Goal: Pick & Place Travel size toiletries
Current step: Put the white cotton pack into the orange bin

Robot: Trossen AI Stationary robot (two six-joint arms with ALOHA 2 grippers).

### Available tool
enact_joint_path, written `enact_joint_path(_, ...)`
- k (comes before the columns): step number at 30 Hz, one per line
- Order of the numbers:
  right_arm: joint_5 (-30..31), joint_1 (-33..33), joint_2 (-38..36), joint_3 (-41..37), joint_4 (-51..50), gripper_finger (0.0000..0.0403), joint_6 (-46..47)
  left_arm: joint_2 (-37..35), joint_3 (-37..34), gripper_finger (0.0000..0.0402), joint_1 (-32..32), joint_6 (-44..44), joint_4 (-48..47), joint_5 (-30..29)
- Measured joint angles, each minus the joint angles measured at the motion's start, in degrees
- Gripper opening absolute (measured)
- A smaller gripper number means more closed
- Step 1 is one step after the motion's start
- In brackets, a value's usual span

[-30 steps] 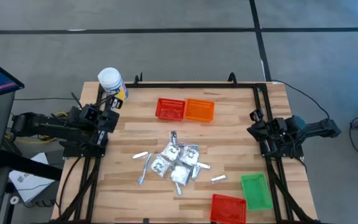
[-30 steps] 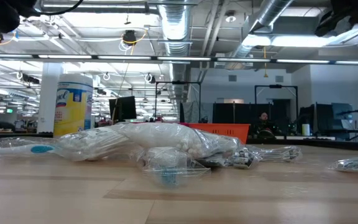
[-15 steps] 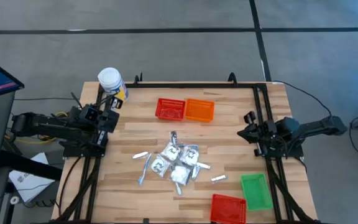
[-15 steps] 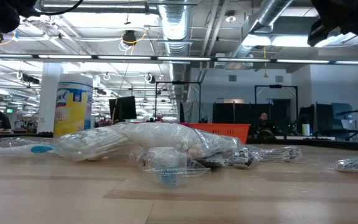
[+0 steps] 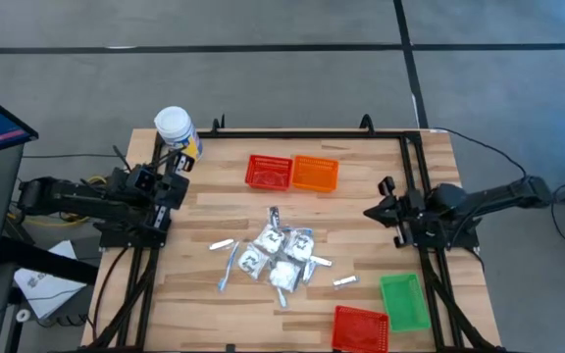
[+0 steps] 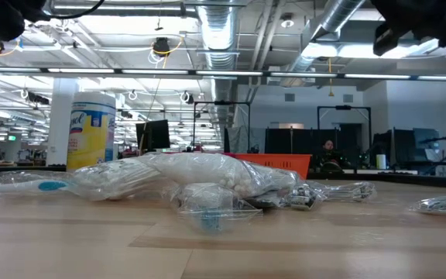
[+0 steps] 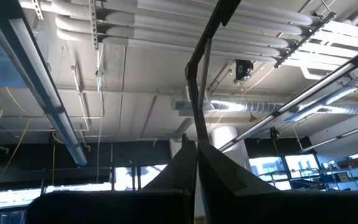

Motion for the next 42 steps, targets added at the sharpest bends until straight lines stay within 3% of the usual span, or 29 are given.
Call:
enact_joint_path(11, 0.0, 0.0, 15.0, 8.1, -4.1, 0.0, 1.0, 3.0, 0.0, 0.0008, 0.1, 0.0, 0.0, -2.7)
enact_joint_path(20, 0.0, 0.0, 22.3, 14.5, -10.1, 0.0, 0.9, 4.1, 1.7, 0.0008, 0.2, 0.2, -3.0, -4.0)
enact_joint_path(28, 0.0, 0.1, 24.4, 16.2, -12.9, 0.0, 1.9, 5.1, 7.0, 0.0008, 0.2, 1.5, -16.3, -4.0)
enact_joint_path(42, 0.0, 2.6, 24.4, 16.2, -13.7, 0.0, 3.6, 6.7, 7.9, 0.0008, 0.2, 3.0, -16.7, -4.1)
